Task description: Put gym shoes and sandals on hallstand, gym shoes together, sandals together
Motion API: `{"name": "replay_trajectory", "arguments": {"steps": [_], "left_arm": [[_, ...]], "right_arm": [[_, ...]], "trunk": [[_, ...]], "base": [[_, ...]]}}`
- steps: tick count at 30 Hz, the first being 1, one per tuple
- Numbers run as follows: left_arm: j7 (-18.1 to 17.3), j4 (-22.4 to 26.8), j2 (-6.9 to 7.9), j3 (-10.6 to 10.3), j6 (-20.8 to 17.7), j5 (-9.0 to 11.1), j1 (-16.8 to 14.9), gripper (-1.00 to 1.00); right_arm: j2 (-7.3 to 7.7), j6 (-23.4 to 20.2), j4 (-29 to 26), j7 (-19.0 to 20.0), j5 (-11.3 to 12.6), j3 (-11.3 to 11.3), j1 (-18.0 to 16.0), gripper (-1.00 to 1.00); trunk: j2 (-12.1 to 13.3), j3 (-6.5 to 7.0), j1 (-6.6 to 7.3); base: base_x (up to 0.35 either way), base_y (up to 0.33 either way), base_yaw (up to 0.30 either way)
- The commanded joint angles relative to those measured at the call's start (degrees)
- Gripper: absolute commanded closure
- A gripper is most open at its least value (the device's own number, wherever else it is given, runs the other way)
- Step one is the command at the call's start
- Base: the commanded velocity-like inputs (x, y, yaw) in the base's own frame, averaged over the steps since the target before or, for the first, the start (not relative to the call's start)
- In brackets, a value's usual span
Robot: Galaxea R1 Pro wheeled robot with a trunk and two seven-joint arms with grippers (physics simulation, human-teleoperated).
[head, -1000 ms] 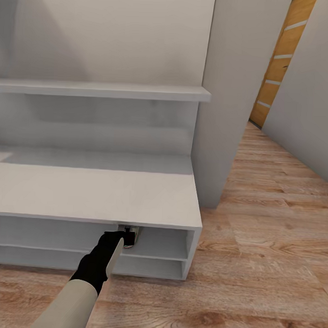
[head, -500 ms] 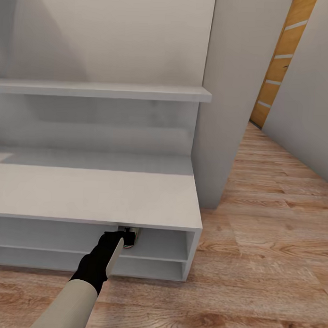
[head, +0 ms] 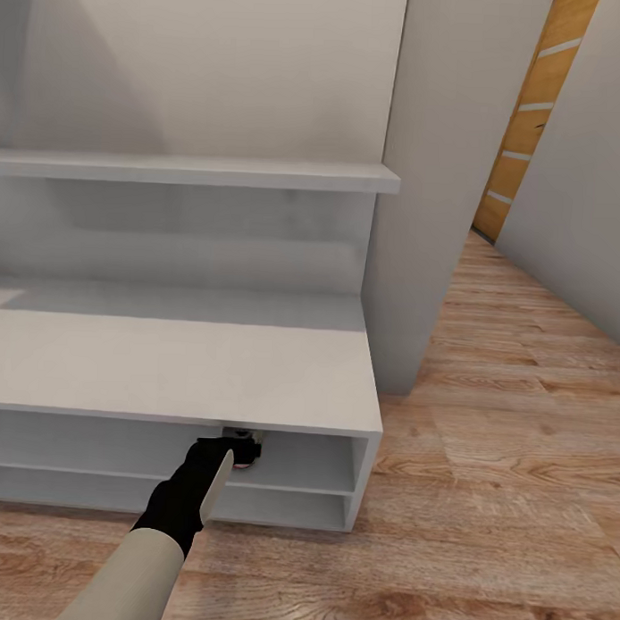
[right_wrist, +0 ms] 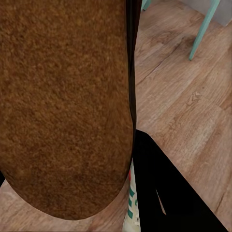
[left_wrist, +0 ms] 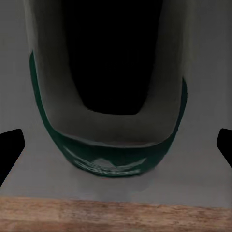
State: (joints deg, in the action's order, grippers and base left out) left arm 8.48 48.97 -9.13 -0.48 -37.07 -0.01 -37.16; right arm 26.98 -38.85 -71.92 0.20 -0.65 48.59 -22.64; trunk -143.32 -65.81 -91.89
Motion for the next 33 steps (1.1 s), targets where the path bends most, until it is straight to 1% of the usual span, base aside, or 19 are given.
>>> {"name": "replay_trajectory", "arguments": {"steps": [1, 4, 8, 33], "left_arm": [[0.2, 0.1, -0.01, -0.1, -0.3, 0.0, 0.0, -1.0], [0.2, 0.1, -0.01, -0.1, -0.3, 0.0, 0.0, -1.0], [0.2, 0.1, -0.01, -0.1, -0.3, 0.0, 0.0, -1.0], [0.2, 0.1, -0.01, 0.0, -0.2, 0.0, 0.0, -1.0]], "right_arm": [[0.01, -0.3, -0.1, -0.1, 0.1, 0.0, 0.0, 1.0], [0.01, -0.3, -0.1, -0.2, 0.1, 0.0, 0.0, 1.0], [0.01, -0.3, -0.1, -0.2, 0.1, 0.0, 0.0, 1.0], [0.01, -0.2, 0.0, -0.2, 0.2, 0.0, 0.0, 1.0]], "trunk": [[0.0, -0.05, 0.01], [0.0, -0.05, 0.01], [0.0, -0.05, 0.01], [0.0, -0.05, 0.01]], "base": [[0.0, 0.0, 0.0], [-0.008, 0.0, 0.0], [-0.2, 0.0, 0.0], [-0.332, 0.0, 0.0]]}}
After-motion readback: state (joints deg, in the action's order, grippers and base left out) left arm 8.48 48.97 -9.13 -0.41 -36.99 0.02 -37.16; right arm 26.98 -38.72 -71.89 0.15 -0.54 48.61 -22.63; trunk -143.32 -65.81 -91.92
